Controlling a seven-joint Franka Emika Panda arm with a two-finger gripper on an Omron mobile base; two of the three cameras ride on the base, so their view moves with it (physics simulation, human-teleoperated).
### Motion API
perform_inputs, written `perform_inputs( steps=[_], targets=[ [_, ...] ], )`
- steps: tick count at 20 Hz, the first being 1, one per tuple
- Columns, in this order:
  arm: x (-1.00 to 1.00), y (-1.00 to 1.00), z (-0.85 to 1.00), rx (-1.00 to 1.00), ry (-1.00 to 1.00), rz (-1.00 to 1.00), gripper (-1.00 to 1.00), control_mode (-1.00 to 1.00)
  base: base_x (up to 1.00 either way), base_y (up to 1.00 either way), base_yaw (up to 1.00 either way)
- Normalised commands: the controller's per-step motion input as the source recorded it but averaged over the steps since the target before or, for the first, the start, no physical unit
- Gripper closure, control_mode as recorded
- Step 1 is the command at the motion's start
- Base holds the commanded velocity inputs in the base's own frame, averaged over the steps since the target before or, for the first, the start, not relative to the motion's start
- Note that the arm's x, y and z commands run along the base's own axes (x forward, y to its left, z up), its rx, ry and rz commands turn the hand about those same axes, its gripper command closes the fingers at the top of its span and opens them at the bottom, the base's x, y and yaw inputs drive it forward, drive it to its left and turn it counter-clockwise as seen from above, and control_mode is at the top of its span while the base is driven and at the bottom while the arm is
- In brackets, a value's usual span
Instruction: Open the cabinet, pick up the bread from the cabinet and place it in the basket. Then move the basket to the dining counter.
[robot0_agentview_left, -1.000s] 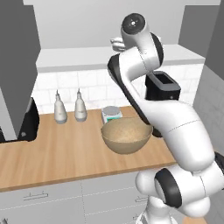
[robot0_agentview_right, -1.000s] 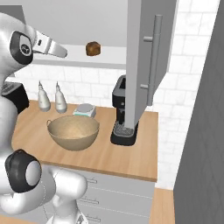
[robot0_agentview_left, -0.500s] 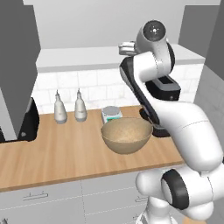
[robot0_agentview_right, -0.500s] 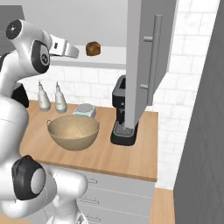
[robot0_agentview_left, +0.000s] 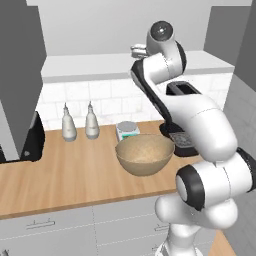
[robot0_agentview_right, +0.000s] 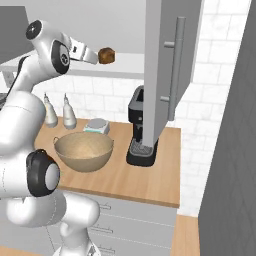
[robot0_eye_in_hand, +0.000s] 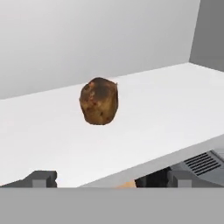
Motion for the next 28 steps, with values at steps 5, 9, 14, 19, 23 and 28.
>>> perform_inputs(
  steps=[5, 9, 14, 19, 23, 28],
  targets=[
    [0.49, -0.05, 0.13, 0.05, 0.16, 0.02, -1.0, -1.0, 0.0, 0.0, 0.0],
    [0.44, -0.18, -0.11, 0.0, 0.01, 0.0, -1.0, -1.0, 0.0, 0.0, 0.0],
    [0.42, -0.06, -0.01, 0.0, 0.0, 0.0, -1.0, -1.0, 0.0, 0.0, 0.0],
    [0.36, -0.02, 0.0, 0.0, 0.01, 0.0, -1.0, -1.0, 0.0, 0.0, 0.0],
    [0.35, -0.14, -0.04, 0.0, 0.09, 0.0, -1.0, -1.0, 0.0, 0.0, 0.0],
    [0.31, -0.02, -0.05, 0.0, 0.02, 0.0, -1.0, -1.0, 0.0, 0.0, 0.0]
  ],
)
